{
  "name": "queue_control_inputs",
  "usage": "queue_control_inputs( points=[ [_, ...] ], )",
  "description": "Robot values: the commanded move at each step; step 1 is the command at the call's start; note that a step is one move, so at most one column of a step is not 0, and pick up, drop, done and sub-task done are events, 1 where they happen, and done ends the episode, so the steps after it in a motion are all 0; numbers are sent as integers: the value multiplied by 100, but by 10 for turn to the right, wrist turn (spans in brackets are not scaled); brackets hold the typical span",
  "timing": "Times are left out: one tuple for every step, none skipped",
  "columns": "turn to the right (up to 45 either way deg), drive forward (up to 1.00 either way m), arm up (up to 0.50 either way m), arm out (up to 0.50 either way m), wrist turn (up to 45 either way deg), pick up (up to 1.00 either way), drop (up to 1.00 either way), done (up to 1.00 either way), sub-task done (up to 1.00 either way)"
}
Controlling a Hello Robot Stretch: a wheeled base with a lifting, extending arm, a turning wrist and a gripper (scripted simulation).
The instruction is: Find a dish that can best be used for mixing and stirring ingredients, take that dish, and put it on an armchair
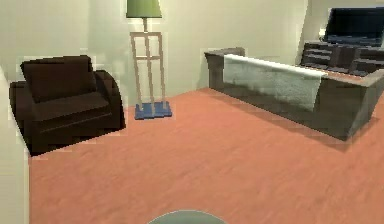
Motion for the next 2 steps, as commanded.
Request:
queue_control_inputs(
  points=[
    [0,95,0,0,0,0,0,0,0],
    [-450,0,0,0,0,0,0,0,0]
  ],
)
